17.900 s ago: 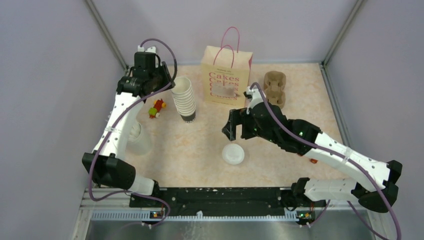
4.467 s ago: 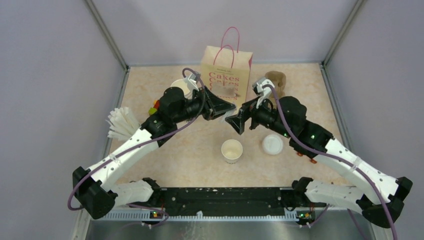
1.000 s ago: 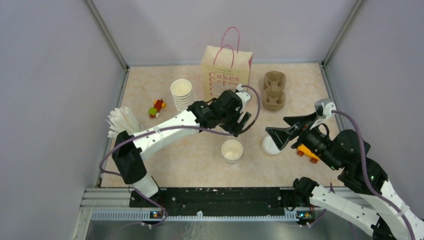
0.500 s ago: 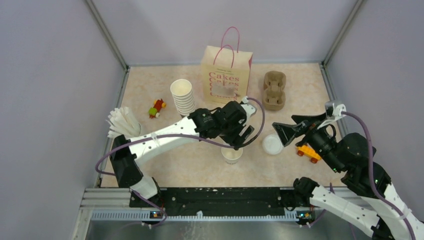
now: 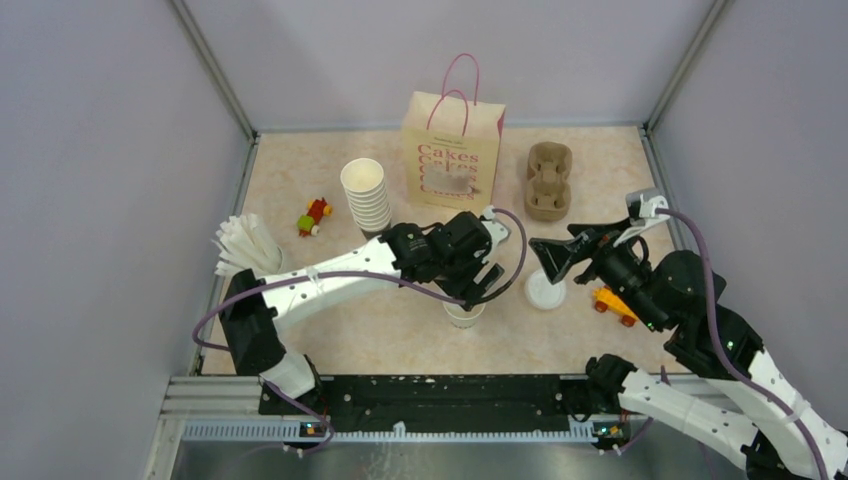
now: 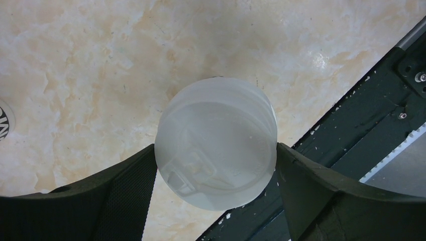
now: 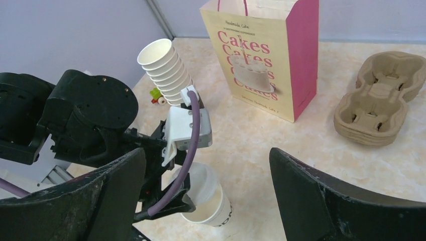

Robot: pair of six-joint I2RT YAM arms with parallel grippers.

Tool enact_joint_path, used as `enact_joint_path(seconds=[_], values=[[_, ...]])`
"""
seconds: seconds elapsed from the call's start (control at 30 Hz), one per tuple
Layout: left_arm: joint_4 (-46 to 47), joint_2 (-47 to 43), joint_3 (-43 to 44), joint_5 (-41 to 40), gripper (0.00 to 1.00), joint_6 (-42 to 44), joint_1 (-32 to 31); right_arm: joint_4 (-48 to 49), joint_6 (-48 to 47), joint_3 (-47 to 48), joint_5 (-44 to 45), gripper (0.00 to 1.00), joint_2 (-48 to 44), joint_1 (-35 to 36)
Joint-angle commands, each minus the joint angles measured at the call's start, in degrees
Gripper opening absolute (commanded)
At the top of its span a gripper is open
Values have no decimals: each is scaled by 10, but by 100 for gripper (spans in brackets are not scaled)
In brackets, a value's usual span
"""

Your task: Pack the takeout coffee

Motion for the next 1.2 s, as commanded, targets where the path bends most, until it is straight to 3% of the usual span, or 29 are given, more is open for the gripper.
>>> enact_joint_path(seconds=[0.0, 0.57, 1.17], values=[[12, -16, -15, 14, 87, 2, -4, 34, -9, 3, -10, 91, 9, 5], [36, -6, -46, 50, 91, -3, -13, 34, 4, -9, -4, 90, -9, 4], [54, 0, -46, 11, 90, 3, -23, 27, 10, -7, -7, 89, -12, 4]])
